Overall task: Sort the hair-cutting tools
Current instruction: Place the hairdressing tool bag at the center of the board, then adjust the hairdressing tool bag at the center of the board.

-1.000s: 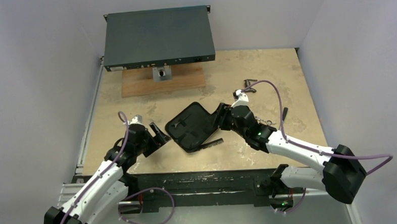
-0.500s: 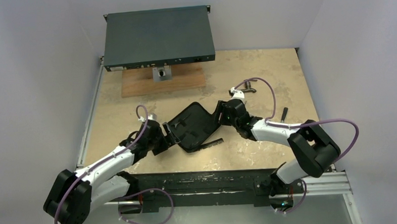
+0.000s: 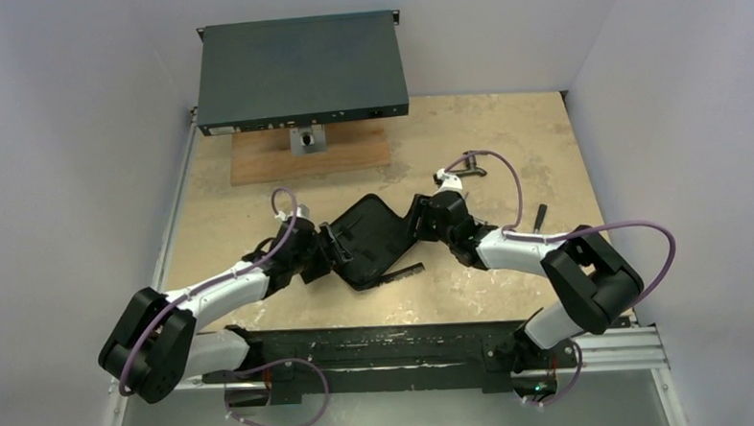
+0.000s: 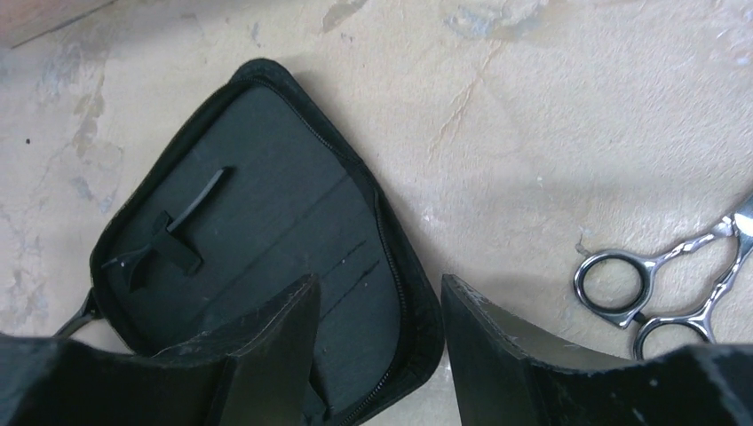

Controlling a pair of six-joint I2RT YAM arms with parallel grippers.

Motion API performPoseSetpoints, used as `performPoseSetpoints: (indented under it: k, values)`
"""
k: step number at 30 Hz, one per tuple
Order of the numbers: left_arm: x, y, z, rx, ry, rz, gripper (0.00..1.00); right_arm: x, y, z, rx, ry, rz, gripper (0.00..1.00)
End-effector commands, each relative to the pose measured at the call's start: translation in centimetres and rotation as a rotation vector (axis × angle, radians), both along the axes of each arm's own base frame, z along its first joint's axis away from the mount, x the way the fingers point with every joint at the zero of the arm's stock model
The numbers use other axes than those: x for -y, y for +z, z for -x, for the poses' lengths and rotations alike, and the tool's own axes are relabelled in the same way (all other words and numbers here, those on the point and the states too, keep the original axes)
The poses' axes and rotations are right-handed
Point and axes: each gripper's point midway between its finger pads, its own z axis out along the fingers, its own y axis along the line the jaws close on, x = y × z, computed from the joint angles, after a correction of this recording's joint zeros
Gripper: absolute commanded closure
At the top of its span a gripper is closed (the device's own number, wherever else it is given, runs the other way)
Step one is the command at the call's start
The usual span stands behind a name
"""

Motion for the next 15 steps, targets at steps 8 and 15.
performPoseSetpoints:
  k: [8, 15]
  values:
    - [1.5, 0.9, -1.9, 0.021, -0.002, 0.005, 0.27, 0.4, -1.5, 1.8, -0.030, 0.008, -0.052, 0.51]
    - [2.2, 1.4, -3.3, 0.023, -0.004, -0.016, 0.28, 1.0, -1.8, 2.6, -0.023, 0.002, -0.066, 0.53]
